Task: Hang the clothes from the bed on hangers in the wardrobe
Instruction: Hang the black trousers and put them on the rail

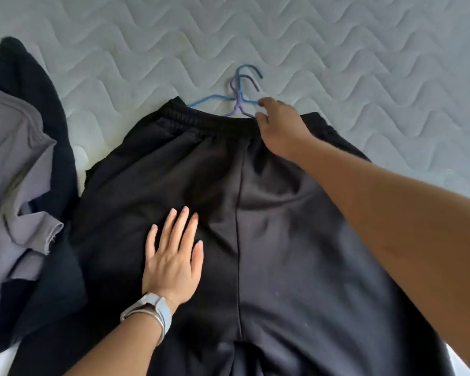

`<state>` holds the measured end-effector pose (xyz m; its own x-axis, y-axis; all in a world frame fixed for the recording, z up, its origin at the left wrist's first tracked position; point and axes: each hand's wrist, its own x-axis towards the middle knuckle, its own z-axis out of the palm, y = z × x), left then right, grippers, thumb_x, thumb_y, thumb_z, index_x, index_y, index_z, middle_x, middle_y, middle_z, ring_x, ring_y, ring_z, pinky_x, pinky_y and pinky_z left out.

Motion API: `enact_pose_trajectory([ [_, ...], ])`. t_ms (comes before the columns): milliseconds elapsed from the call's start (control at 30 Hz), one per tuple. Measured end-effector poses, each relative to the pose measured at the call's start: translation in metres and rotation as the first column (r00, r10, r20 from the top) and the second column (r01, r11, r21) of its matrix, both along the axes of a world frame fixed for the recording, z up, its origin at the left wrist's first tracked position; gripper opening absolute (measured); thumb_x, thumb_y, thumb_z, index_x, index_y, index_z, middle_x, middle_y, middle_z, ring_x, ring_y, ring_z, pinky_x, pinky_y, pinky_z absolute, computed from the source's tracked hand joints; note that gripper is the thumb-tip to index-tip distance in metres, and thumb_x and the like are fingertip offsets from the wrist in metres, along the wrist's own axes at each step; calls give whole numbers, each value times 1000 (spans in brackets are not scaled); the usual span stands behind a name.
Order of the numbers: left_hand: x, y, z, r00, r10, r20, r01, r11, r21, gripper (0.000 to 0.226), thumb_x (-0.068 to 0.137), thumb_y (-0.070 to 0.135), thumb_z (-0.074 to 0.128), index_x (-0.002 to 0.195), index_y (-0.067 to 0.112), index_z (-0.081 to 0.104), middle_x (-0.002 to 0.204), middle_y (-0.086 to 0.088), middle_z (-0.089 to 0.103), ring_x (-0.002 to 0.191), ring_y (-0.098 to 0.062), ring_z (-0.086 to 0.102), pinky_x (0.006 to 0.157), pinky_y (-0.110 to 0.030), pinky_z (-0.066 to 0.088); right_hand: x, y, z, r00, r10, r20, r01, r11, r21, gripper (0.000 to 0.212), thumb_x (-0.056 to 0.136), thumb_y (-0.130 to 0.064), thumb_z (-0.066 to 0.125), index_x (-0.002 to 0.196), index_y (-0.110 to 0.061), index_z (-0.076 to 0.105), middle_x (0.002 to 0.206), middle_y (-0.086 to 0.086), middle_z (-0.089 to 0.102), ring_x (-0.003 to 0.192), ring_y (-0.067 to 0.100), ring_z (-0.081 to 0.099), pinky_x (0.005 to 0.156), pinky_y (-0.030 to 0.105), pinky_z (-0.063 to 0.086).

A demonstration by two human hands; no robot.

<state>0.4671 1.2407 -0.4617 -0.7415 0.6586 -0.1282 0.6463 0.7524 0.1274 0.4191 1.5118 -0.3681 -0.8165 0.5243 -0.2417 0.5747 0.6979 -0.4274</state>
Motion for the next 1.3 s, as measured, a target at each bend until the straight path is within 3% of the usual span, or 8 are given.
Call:
enact_pose_trajectory([
  [167,0,1,3,1000,10,16,-10,1000,12,53,96,39,8,135,18,36,143,-4,47,136,-17,29,110,-38,13,-32,10,-9,969,25,245,-3,996,-89,44,94,-23,42,136,-13,35,135,10,50,125,30,44,102,38,32],
  [400,2,1,6,1000,14,0,-14,998,68,48,89,31,30,133,17,43,142,-4,49,134,-18,32,108,-40,18,14,-10,56,997,-34,-74,25,993,-113,20,87,-38,54,90,-20,62,88,0,56,96,23,53,87,34,43],
  [600,-3,1,39,956,75,284,-92,995,48,57,89,43,24,137,20,44,147,1,42,138,-21,36,115,-39,16,112,-72,118,993,12,-120,-20,998,-62,27,88,-36,54,94,-12,65,67,-3,53,78,19,52,68,29,40],
  [700,9,-21,101,747,92,659,-319,918,234,33,95,28,43,108,6,65,117,-7,66,106,-13,64,94,-18,45,145,-104,155,990,-10,-139,-14,985,-172,26,87,-36,56,95,-14,67,81,6,63,74,17,56,65,26,42],
  [767,31,-47,159,746,56,664,-429,803,414,25,94,23,46,88,12,67,90,1,71,74,7,66,68,0,44,161,-126,189,988,-14,-156,-34,953,-301,20,84,-36,61,86,-18,68,71,-1,59,61,10,51,62,24,41],
  [933,80,-95,307,835,-14,550,-473,493,730,16,92,14,50,83,22,60,83,5,65,76,4,64,70,-2,46,195,-191,302,969,-116,-219,-13,858,-514,22,86,-30,61,75,-12,66,53,-4,43,42,5,36,45,15,31],
  [1100,102,-118,451,909,-133,396,-262,555,789,27,91,25,52,118,20,55,116,11,57,98,4,56,78,2,42,212,-239,438,860,-396,-322,91,740,-667,22,85,-25,63,65,-15,62,56,0,46,48,12,35,48,21,28],
  [1300,159,-157,609,945,-202,258,-91,595,798,27,85,44,55,109,32,55,92,22,56,85,6,56,71,-5,44,231,-299,565,787,-489,-375,-116,481,-869,20,90,-10,50,70,-12,51,60,1,40,47,9,37,39,17,32],
])
